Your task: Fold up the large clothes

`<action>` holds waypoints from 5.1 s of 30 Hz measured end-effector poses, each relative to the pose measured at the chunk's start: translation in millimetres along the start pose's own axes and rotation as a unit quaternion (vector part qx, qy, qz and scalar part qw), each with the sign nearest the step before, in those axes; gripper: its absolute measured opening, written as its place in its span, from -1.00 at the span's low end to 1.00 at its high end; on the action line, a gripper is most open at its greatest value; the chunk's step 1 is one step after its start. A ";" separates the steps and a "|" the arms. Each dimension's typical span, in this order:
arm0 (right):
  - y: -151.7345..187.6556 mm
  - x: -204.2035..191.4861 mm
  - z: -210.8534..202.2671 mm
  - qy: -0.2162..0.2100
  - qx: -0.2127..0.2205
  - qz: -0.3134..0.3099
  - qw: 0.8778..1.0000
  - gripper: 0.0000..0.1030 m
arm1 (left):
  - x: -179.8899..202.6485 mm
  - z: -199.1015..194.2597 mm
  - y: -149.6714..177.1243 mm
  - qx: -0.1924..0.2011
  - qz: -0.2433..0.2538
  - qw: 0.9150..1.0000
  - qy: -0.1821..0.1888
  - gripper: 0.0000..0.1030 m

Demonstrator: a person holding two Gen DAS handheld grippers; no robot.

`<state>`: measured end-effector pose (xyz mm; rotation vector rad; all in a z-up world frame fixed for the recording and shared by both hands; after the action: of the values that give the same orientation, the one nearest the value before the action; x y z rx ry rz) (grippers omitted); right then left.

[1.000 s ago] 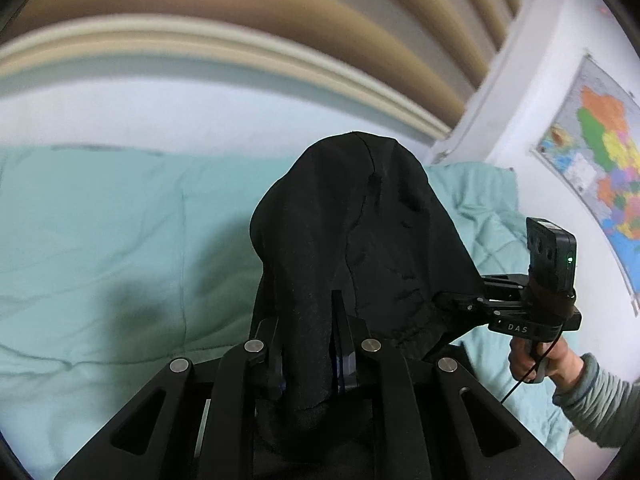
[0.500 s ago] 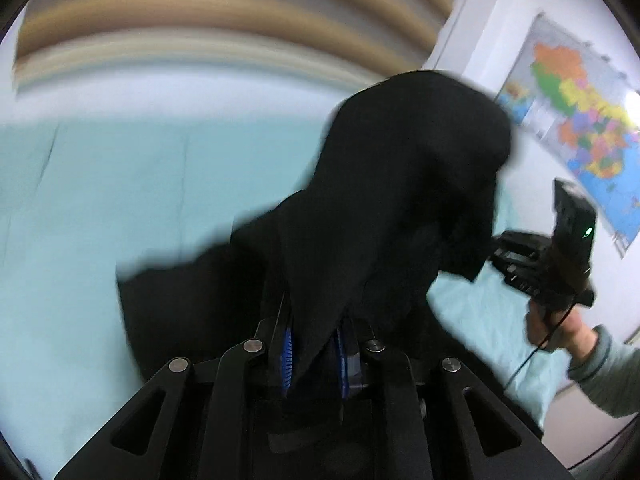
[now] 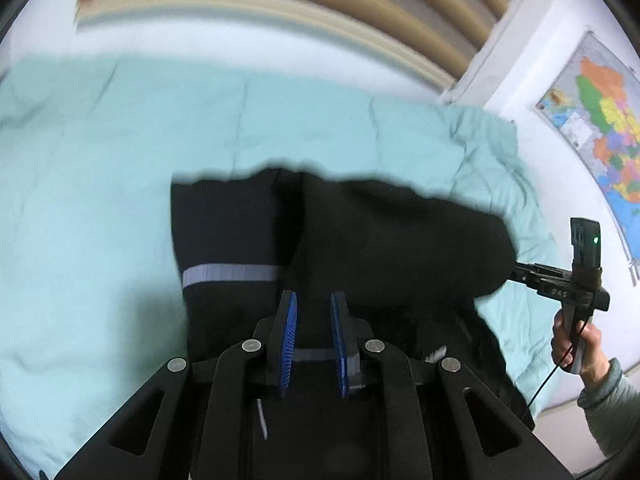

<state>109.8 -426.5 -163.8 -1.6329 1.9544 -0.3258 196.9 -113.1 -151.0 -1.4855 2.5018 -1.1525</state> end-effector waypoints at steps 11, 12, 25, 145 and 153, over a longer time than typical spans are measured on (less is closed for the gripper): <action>-90.0 -69.0 37.3 -0.038 -0.003 -0.022 0.999 0.06 | 47.9 65.5 -72.4 -0.029 0.009 0.998 0.052 -0.38; -84.1 -75.0 57.0 -0.043 -0.018 -0.020 0.999 0.06 | 48.0 74.1 -63.7 -0.045 0.007 0.997 0.059 -0.38; 64.2 -45.9 187.0 -0.027 -0.151 0.019 0.988 0.02 | 12.4 181.3 91.1 -0.195 -0.045 0.979 0.036 -0.39; 353.3 110.5 -96.2 0.050 -0.151 0.305 0.939 0.31 | -100.0 -108.8 326.9 -0.156 -0.327 0.932 -0.030 0.05; 363.4 109.3 -79.7 0.008 -0.150 0.330 0.932 0.31 | -83.8 -99.7 336.0 -0.147 -0.294 0.944 -0.034 -0.05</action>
<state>-244.0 -462.6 -318.2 -1.0270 2.5144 0.2363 -46.4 102.5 -306.6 -2.4160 2.3209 -0.7473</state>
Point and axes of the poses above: each gripper's, at about its wrist camera, not at the fingertips, and z roughly the way its jaws point, x to its right, y to its underside, the point moved 5 cm from there along z, roughly the way its jaws point, and after that the axes turned 2 degrees about -y, right-handed, at the moved point
